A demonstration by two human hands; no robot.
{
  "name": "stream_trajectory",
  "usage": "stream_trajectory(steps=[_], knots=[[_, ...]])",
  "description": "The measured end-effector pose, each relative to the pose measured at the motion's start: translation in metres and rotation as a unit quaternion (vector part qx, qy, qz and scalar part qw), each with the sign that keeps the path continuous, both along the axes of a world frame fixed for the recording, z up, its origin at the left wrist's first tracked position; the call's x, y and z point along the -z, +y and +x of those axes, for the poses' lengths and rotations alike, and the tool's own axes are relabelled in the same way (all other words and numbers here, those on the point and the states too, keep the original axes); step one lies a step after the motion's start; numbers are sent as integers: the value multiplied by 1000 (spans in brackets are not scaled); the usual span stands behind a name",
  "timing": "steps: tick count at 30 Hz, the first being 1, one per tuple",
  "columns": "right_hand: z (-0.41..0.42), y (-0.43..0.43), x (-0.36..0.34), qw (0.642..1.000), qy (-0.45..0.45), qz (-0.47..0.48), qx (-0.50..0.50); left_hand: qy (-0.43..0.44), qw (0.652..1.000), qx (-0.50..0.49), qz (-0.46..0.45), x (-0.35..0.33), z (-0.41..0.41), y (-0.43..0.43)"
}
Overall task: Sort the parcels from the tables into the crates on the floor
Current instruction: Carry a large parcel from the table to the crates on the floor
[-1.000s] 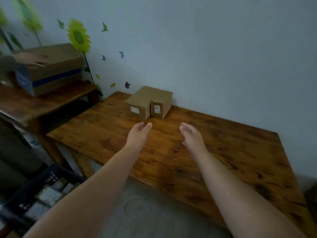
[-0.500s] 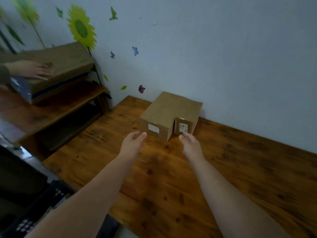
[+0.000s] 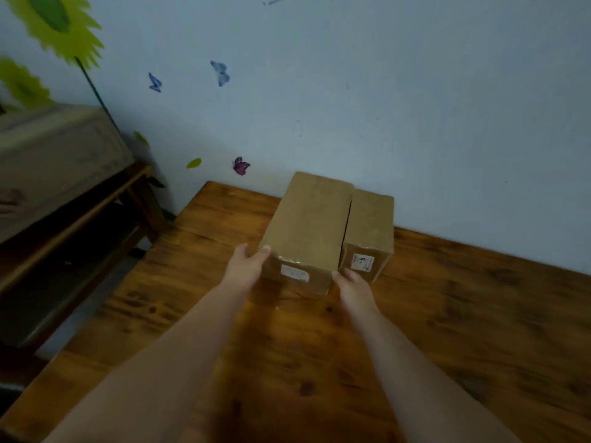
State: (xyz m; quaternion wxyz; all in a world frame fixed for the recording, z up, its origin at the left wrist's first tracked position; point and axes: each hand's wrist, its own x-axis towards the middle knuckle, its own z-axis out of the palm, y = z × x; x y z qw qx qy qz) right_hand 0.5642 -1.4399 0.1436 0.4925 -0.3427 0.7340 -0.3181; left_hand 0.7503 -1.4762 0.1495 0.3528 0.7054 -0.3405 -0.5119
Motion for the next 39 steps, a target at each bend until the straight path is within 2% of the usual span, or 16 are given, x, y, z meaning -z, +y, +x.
stream_trajectory(steps=[4, 7, 11, 14, 17, 21, 26, 28, 32, 35, 39], knots=[[16, -11, 2, 1000, -5, 6, 19, 22, 996, 75, 39, 11, 7, -22], [27, -14, 4, 999, -5, -1, 47, 16, 992, 123, 24, 17, 8, -23], [37, -7, -4, 995, 0, 3, 100, 25, 988, 153, -4, 14, 15, -11], [45, 1, -20, 993, -4, -20, 116, 50, 990, 129, -26, 2, 25, 6], [53, 12, -40, 993, -10, -70, 96, 60, 992, 97, -60, -21, 40, 21], [60, 30, -65, 987, -57, -136, 68, 41, 984, 91, -149, -58, 55, 34], [55, 46, -91, 976, -106, -183, 45, 131, 960, 130, -210, -91, 61, 51], [53, 51, -97, 973, -114, -195, 54, 141, 950, 159, -226, -96, 64, 57], [50, 60, -113, 964, -115, -239, 30, 53, 934, 239, -259, -101, 66, 66], [45, 67, -122, 964, -95, -249, -15, -12, 927, 229, -296, -103, 66, 69], [38, 76, -124, 965, -55, -244, -86, 20, 933, 204, -295, -106, 76, 70]])
